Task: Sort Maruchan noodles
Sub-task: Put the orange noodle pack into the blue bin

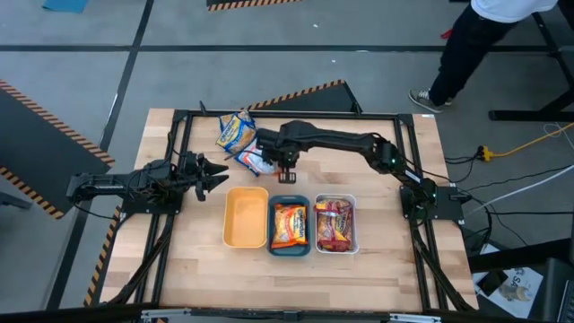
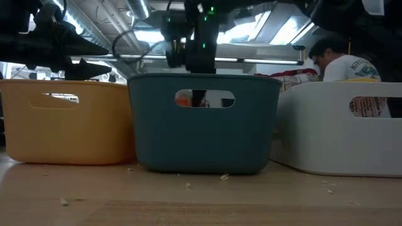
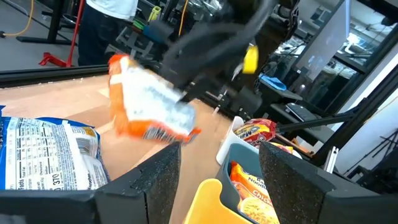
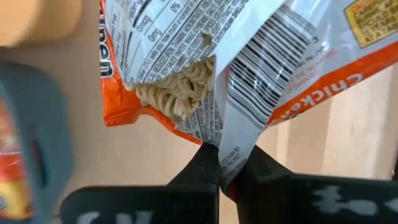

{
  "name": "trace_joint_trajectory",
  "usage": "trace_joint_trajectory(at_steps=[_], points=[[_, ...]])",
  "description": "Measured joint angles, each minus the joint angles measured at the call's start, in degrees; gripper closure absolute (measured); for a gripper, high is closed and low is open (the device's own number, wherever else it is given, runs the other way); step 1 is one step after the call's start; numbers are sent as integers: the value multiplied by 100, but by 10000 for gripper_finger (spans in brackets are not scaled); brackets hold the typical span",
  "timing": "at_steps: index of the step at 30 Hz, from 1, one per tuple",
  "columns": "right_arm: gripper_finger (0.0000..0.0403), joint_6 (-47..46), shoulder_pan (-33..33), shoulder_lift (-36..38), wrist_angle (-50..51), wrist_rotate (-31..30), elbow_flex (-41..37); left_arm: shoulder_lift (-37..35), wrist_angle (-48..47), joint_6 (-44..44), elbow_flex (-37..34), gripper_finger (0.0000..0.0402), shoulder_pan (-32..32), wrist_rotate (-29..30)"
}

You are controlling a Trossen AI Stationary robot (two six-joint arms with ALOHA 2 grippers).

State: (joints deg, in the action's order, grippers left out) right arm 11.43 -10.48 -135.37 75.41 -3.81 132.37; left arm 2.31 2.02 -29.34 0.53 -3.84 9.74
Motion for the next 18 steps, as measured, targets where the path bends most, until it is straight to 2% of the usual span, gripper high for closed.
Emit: trace_joint_trajectory(at_steps=[2, 8, 15, 18], points=[[402, -136, 37, 14, 272, 103, 266, 2, -2, -2, 1, 189, 0, 0], [402, -878, 230, 404, 736, 663, 123, 1, -1, -9, -2, 189, 0, 1], [403, -2953, 846, 507, 1141, 1673, 123, -1, 1, -52, 1, 189, 0, 2], [403, -3445, 1299, 505, 1240, 1793, 121, -1, 1, -56, -1, 189, 0, 0]])
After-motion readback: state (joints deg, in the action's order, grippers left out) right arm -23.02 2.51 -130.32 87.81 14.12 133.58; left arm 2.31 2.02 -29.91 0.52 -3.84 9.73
